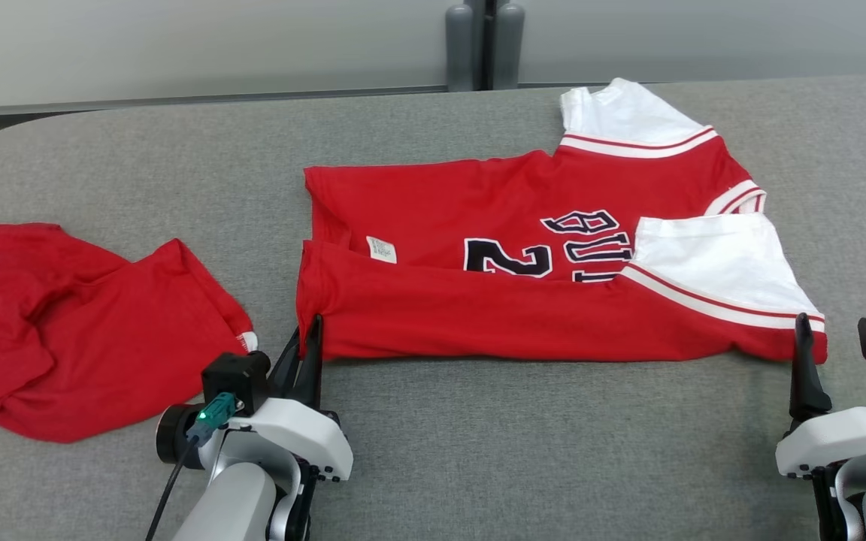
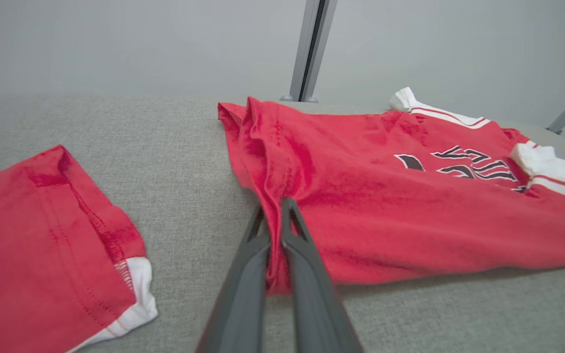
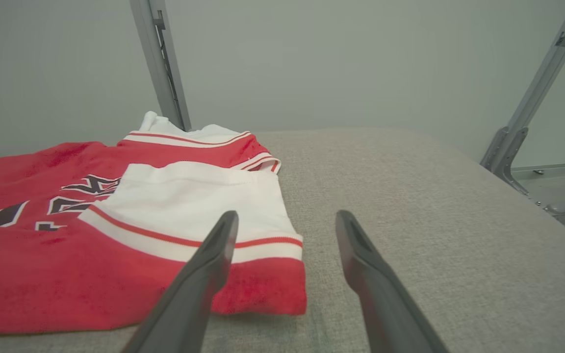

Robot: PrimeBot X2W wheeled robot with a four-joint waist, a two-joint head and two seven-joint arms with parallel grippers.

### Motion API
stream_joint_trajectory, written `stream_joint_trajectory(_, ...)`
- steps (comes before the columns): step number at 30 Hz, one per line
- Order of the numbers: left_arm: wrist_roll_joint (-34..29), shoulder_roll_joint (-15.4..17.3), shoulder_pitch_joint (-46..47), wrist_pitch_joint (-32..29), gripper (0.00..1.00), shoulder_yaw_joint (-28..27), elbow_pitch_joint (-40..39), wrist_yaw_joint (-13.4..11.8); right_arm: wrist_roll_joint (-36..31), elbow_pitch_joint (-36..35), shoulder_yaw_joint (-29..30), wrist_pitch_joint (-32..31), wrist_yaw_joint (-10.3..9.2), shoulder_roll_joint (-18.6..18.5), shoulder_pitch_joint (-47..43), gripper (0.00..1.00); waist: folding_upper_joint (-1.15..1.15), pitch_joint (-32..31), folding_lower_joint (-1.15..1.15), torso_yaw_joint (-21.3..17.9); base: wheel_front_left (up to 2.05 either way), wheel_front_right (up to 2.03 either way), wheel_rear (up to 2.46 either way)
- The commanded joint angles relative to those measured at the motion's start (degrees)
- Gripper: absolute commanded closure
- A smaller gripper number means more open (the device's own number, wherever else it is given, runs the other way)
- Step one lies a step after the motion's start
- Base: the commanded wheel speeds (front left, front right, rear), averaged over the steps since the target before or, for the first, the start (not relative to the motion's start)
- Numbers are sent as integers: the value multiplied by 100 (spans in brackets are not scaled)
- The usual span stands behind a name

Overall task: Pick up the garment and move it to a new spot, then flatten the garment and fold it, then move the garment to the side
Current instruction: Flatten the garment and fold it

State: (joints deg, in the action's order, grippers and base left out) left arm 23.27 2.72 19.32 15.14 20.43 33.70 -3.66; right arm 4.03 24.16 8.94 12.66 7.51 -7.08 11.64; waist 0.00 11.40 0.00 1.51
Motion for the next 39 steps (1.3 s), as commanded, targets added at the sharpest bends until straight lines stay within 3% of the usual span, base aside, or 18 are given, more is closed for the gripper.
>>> stream_joint_trajectory(1,-62,38,-71,-1,100,-5,-160,6,74,305,116,-121,-3,41,207,0,0,44,0,154,0,0,0)
stream_joint_trajectory(9,-128,33,-104,-1,100,314,-521,29,80,1614,402,-282,-4,-40,842,0,0,222,0,431,0,0,0)
stream_joint_trajectory(19,-71,34,36,-1,100,460,-521,-27,136,2695,399,-183,-3,-153,1408,0,0,330,0,517,0,0,0)
stream_joint_trajectory(20,-69,34,34,-1,100,457,-511,-28,141,2780,383,-167,-3,-160,1434,38,0,316,0,518,0,0,0)
stream_joint_trajectory(21,-72,34,22,-1,100,450,-497,-36,158,2869,367,-150,-3,-171,1447,84,0,294,0,514,0,0,0)
stream_joint_trajectory(22,-85,35,4,-1,100,440,-483,-44,178,2939,346,-147,-4,-180,1446,100,0,266,0,508,0,0,0)
stream_joint_trajectory(34,-201,45,-294,0,100,322,-231,4,552,3225,99,8,-10,-466,1186,100,0,-262,0,339,0,0,0)
stream_joint_trajectory(39,-164,78,-686,0,100,213,-119,0,925,3009,-244,-334,-10,-498,780,100,0,-684,0,198,0,0,0)
